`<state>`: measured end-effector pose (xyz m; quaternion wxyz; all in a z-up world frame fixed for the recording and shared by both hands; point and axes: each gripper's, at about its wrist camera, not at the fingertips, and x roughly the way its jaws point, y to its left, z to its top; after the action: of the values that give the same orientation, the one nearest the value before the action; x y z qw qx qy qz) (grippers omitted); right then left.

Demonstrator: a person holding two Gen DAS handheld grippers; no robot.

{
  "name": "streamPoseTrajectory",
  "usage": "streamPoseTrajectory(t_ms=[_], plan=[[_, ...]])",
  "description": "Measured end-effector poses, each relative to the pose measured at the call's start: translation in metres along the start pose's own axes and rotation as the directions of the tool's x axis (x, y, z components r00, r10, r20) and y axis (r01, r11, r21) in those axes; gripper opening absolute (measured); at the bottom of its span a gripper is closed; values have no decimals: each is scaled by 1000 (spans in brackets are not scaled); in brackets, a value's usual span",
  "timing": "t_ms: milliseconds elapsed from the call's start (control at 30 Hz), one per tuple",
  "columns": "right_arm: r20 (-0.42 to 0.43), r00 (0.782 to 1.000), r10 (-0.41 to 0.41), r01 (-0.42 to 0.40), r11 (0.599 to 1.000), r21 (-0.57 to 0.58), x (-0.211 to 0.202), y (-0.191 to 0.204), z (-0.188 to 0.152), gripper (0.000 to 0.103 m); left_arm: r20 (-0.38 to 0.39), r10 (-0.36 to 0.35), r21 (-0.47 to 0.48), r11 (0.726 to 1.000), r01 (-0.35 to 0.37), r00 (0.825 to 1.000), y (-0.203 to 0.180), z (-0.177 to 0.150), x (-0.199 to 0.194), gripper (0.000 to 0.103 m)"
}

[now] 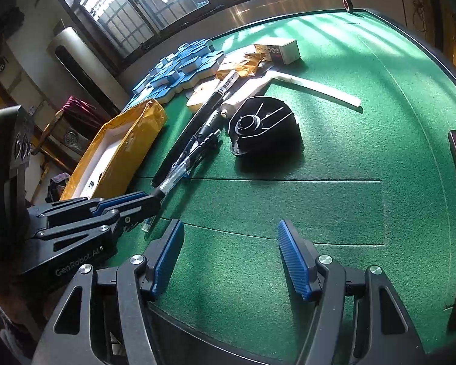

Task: Organize objects
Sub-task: 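Close the left tool on the clear black-gripped pen and lift it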

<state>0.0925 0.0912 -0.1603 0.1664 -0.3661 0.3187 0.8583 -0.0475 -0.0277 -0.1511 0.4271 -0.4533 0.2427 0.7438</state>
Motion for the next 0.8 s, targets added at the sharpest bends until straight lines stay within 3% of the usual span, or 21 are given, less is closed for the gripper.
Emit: streamPoseTrajectory(t_ms=[200, 367, 533, 800], plan=[[-8, 1000, -9, 9, 1000, 5, 3, 3, 4, 58, -46, 17, -4, 1000, -17, 999, 7, -24, -8, 10], [-26, 1000, -15, 15, 1000, -7, 10, 11, 6, 55, -106, -13, -26, 1000, 11, 994, 11, -37, -6, 10], [-31, 999, -35, 34, 999, -26, 13, 18, 5, 55, -106, -23, -46, 999, 18, 994, 14, -32, -3, 11], [-35, 998, -44, 43, 999, -28, 13, 19, 3, 55, -98, 10, 25, 1000, -8, 995, 1, -20, 7, 12]])
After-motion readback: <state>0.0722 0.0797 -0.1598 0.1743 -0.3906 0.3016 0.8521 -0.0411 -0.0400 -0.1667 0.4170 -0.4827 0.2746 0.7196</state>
